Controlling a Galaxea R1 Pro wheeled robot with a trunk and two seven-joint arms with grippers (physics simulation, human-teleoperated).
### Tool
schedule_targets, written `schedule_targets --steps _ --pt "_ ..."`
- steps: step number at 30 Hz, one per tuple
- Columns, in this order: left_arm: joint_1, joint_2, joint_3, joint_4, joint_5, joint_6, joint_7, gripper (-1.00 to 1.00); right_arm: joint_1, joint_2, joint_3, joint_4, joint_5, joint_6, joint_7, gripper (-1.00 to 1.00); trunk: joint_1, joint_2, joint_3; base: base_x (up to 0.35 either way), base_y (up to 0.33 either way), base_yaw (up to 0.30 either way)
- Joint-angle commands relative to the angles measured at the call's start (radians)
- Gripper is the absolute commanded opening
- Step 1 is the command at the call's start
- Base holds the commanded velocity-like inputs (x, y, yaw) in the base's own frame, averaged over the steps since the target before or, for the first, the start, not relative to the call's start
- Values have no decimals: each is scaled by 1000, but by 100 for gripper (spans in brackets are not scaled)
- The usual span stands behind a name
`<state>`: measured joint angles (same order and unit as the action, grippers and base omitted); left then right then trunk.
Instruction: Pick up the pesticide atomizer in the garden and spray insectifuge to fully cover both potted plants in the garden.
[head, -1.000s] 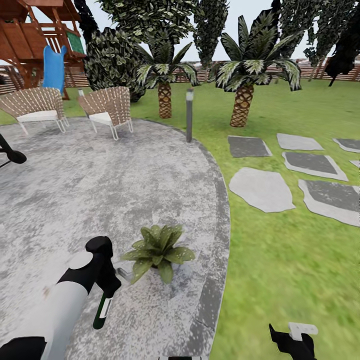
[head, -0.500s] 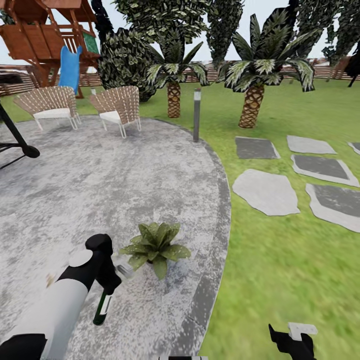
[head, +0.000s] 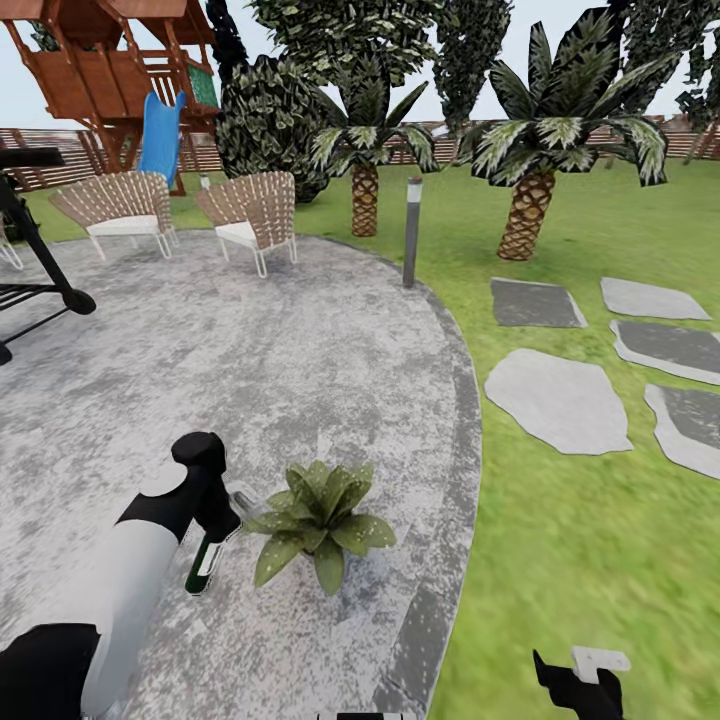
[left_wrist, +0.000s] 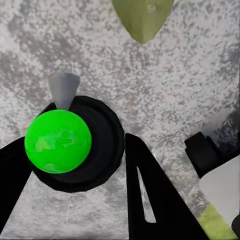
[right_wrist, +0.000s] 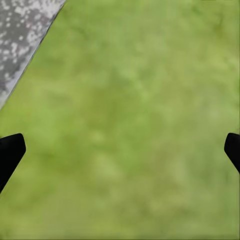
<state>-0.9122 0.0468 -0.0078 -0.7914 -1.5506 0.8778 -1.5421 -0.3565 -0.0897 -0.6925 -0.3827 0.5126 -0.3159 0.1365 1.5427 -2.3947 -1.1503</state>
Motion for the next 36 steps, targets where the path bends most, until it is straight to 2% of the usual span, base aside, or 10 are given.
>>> schedule_targets --steps 1,7,14,22,23,36 --pt "-6 6 -1 -2 -14 10 -11 -100 -1 1 -9 -1 4 -4 8 100 0 0 -1 0 0 0" --pt "-40 16 -35 -4 -49 -24 -29 -100 -1 -10 -10 -1 3 -6 8 100 0 0 -1 0 0 0" --pt "-74 6 -75 -13 -89 -63 -29 -100 -1 -12 -10 -1 3 -6 6 100 0 0 -1 0 -80 6" --pt "-74 -8 -120 -3 -133 -71 -29 -100 -1 -12 -10 -1 1 -6 5 100 0 0 -1 -13 -263 233" --pt "-74 -8 -143 -3 -135 -71 -29 -100 -1 -12 -10 -1 1 -6 5 100 0 0 -1 -134 -244 276" --pt "-74 -37 -144 -3 -133 -68 -29 -100 -1 -12 -9 -1 1 -6 6 100 0 0 -1 -185 -228 274"
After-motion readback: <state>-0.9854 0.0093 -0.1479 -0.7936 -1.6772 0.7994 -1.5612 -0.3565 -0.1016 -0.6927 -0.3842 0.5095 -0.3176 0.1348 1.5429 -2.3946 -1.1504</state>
